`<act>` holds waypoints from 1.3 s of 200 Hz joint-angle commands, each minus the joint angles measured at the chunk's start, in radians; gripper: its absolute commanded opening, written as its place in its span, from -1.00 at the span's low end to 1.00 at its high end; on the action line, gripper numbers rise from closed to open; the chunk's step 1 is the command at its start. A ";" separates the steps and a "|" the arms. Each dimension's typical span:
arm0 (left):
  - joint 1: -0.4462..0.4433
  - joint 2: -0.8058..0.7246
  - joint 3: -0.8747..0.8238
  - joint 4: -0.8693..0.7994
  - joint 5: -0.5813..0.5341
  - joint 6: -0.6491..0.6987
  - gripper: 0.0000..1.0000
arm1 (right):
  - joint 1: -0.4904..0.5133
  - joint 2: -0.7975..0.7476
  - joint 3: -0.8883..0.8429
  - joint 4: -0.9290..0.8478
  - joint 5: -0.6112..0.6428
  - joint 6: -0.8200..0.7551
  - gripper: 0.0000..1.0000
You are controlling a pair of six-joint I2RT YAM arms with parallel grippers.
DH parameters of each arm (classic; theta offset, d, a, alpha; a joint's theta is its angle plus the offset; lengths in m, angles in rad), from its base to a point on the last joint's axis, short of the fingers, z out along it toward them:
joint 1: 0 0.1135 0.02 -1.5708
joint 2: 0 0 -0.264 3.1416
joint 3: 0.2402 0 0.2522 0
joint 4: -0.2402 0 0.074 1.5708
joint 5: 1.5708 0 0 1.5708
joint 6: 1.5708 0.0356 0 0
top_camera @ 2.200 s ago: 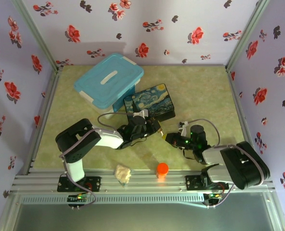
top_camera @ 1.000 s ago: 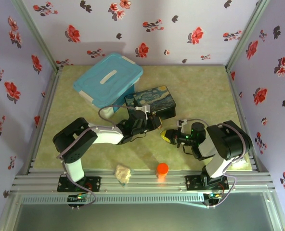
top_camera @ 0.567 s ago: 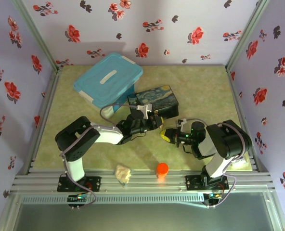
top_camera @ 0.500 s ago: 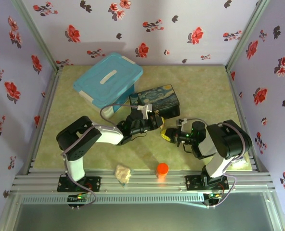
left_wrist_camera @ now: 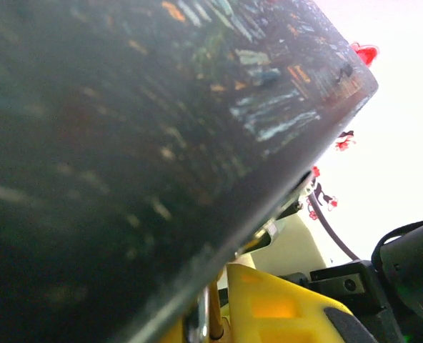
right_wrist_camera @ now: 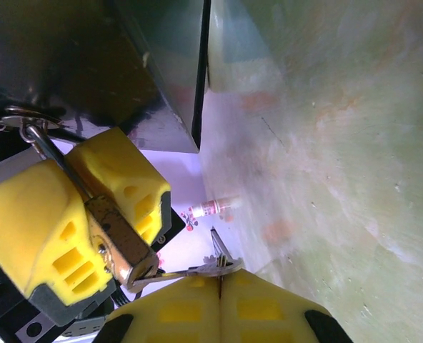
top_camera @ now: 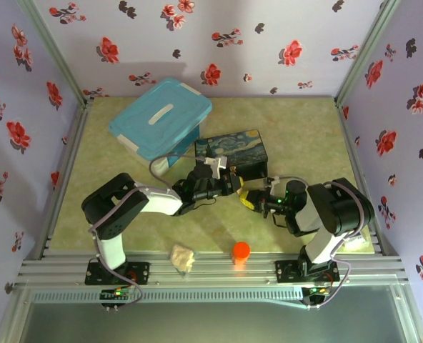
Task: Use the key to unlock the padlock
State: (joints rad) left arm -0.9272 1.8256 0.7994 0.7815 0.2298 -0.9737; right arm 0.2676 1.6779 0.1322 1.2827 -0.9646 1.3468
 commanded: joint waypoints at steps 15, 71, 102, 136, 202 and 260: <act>-0.004 0.004 -0.014 -0.086 -0.027 0.058 -1.00 | -0.009 -0.004 -0.004 0.102 0.015 -0.007 -1.00; -0.006 0.034 -0.061 0.077 -0.021 -0.003 -1.00 | 0.003 -0.058 0.032 0.102 0.018 0.048 -1.00; -0.011 0.023 -0.088 0.084 -0.120 -0.021 -1.00 | 0.012 -0.060 -0.013 0.103 0.034 0.039 -1.00; -0.019 0.032 -0.081 0.065 -0.152 -0.028 -1.00 | 0.026 -0.006 -0.026 0.102 0.068 0.021 -1.00; -0.029 0.058 -0.082 0.051 -0.203 -0.063 -1.00 | 0.052 -0.004 -0.051 0.102 0.119 0.011 -1.00; -0.064 0.041 0.007 -0.238 -0.282 -0.023 -0.84 | 0.064 -0.045 -0.049 0.095 0.140 -0.029 -1.00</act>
State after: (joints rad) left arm -0.9699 1.8812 0.7593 0.7036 0.0154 -0.9909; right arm 0.3275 1.6794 0.0925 1.3445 -0.8398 1.3613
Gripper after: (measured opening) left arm 0.129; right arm 0.042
